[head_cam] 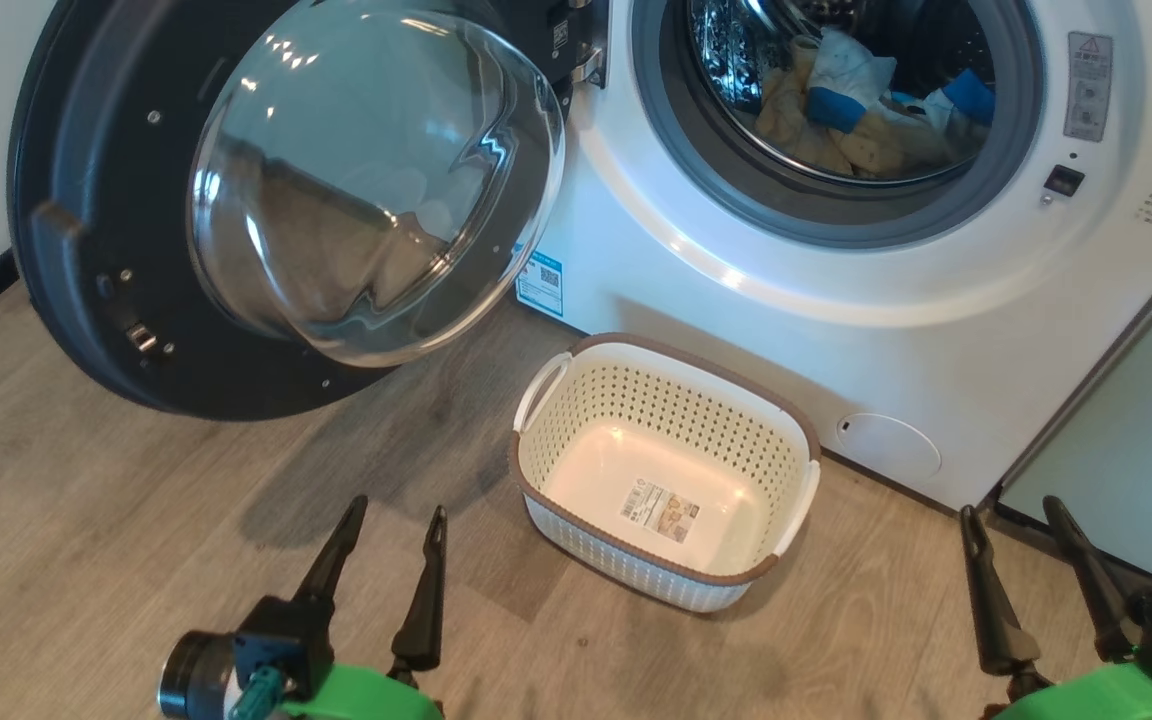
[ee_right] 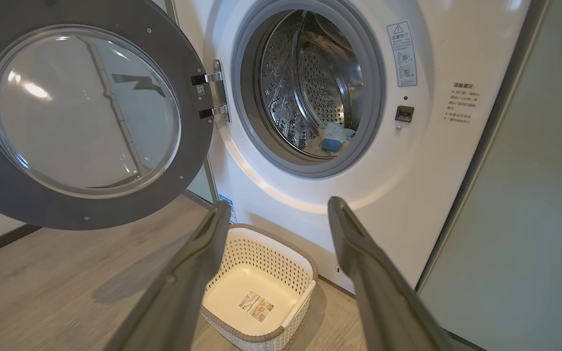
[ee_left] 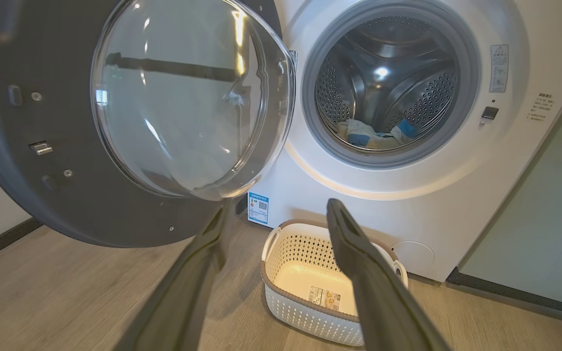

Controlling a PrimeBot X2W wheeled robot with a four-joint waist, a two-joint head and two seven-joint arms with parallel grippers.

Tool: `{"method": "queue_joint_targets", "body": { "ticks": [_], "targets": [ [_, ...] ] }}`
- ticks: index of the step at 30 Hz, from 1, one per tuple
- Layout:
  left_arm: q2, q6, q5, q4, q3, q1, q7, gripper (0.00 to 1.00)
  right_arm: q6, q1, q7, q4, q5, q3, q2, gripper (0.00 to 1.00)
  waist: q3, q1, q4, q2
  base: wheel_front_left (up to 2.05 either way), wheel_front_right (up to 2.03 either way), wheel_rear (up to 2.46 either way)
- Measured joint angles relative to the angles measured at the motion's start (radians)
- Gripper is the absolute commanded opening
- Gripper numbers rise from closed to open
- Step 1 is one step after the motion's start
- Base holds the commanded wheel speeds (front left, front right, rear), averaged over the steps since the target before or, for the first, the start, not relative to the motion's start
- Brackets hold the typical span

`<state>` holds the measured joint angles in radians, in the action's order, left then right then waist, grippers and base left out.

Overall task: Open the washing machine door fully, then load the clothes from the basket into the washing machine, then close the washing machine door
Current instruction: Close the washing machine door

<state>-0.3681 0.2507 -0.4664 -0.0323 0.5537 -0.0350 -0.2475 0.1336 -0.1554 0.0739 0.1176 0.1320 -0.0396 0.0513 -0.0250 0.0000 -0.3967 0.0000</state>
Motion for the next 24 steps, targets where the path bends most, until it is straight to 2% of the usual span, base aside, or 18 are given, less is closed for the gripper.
{"method": "queue_joint_targets", "body": {
  "ticks": [5, 6, 7, 8, 10, 14, 19, 21, 22, 24],
  "targets": [
    [0.012, 0.000, 0.000, -0.015, -0.014, 0.001, 0.000, 1.00, 0.000, 0.000, -0.004, 0.000, 0.000, -0.001, 0.000, 1.00, -0.005, 0.0000, -0.002, 0.0000, 0.00, 0.00, 0.00],
    [0.018, 0.000, 0.000, -0.023, -0.023, 0.001, 0.000, 0.77, 0.000, 0.000, -0.006, 0.001, 0.000, -0.001, 0.000, 1.00, -0.005, 0.0001, -0.002, 0.0000, 0.00, 0.00, 0.00],
    [0.021, 0.000, 0.000, -0.033, -0.031, 0.001, 0.000, 0.57, 0.000, 0.000, -0.006, 0.001, 0.000, -0.001, 0.001, 1.00, -0.006, 0.0000, -0.002, 0.0000, 0.00, 0.00, 0.00],
    [0.023, 0.000, 0.000, -0.038, -0.036, 0.001, 0.000, 0.43, 0.000, 0.000, -0.010, 0.002, 0.000, -0.001, 0.001, 1.00, -0.006, 0.0000, -0.002, 0.0000, 0.00, 0.00, 0.00],
    [0.031, 0.000, 0.000, -0.044, -0.047, 0.001, 0.000, 0.00, 0.000, 0.000, -0.013, 0.004, 0.000, -0.001, 0.003, 1.00, -0.007, 0.0000, 0.000, 0.0000, 0.00, 0.00, 0.00],
    [0.052, 0.000, -0.008, -0.062, -0.089, 0.003, 0.000, 0.00, 0.000, 0.000, -0.013, 0.008, 0.000, 0.000, 0.005, 1.00, -0.005, 0.0000, 0.005, 0.0000, 0.00, 0.00, 0.00],
    [0.149, -0.014, -0.145, -0.108, -0.195, 0.018, 0.000, 0.00, 0.000, 0.000, -0.021, 0.015, 0.000, 0.002, 0.005, 1.00, -0.009, 0.0000, 0.012, 0.0000, 0.00, 0.00, 0.00],
    [0.189, -0.063, -0.204, -0.125, -0.245, 0.029, -0.001, 0.00, 0.000, 0.000, -0.022, 0.019, 0.010, 0.004, 0.005, 1.00, -0.010, 0.0001, 0.014, 0.0000, 0.00, 0.00, 0.00],
    [0.189, -0.063, -0.204, -0.125, -0.245, 0.029, -0.001, 0.00, 0.000, 0.000, -0.022, 0.019, 0.010, 0.004, 0.005, 1.00, -0.010, 0.0001, 0.014, 0.0000, 0.00, 0.00, 0.00],
    [0.216, -0.129, -0.268, -0.137, -0.299, 0.035, -0.003, 0.00, 0.000, 0.000, -0.022, 0.021, 0.012, 0.005, 0.005, 1.00, -0.010, 0.0001, 0.015, 0.0000, 0.00, 0.00, 0.00]
  ]
}}
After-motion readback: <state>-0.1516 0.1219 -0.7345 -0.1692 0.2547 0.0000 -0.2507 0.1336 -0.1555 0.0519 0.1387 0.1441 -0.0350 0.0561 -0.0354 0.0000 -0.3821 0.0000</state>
